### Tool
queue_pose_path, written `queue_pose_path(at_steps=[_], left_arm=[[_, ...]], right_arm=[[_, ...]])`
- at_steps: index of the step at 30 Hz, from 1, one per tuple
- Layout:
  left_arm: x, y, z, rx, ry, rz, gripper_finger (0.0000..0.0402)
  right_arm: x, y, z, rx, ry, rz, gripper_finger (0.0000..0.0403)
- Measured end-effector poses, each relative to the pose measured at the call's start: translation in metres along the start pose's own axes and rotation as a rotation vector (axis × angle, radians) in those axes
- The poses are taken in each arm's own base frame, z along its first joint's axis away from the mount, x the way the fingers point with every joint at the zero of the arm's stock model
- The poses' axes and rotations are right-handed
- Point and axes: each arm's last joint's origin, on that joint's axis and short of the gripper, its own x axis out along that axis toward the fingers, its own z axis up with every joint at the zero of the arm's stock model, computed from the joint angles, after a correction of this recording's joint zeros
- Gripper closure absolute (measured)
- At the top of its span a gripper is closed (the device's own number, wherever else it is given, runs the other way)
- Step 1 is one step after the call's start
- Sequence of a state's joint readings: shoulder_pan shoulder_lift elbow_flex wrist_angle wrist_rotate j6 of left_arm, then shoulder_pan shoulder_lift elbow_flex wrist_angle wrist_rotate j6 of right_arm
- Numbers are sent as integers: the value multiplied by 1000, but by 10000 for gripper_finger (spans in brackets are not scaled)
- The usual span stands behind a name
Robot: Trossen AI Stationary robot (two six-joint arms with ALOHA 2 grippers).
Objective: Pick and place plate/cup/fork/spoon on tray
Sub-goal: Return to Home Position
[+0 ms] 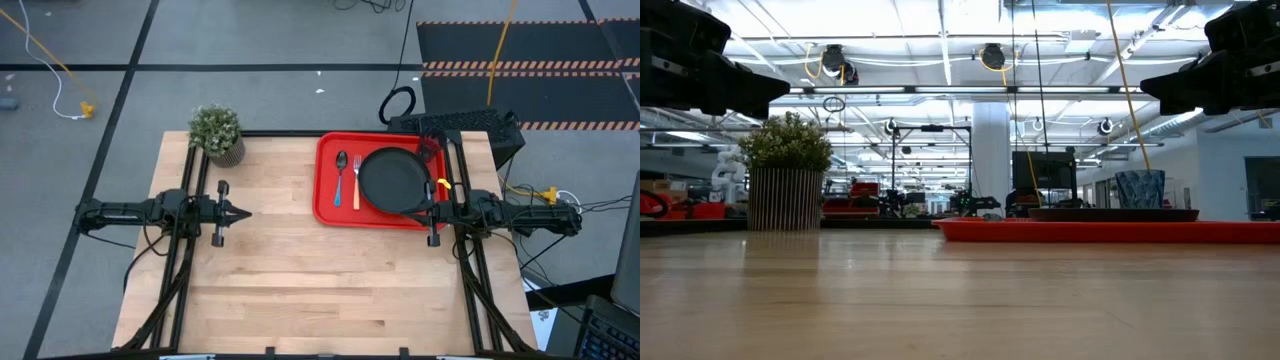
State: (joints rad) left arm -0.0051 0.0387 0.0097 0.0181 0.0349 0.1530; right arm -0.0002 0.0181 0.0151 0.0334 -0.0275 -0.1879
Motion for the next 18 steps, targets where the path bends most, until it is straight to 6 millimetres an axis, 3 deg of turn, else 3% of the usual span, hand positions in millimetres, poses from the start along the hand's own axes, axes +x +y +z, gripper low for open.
queue_pose_path(at_steps=[7, 18], left_arm=[[0, 0, 0, 0, 0, 0, 375], [0, 0, 0, -1, -1, 0, 392]], right_arm=[[0, 0, 0, 0, 0, 0, 403], [0, 0, 0, 0, 0, 0, 403]])
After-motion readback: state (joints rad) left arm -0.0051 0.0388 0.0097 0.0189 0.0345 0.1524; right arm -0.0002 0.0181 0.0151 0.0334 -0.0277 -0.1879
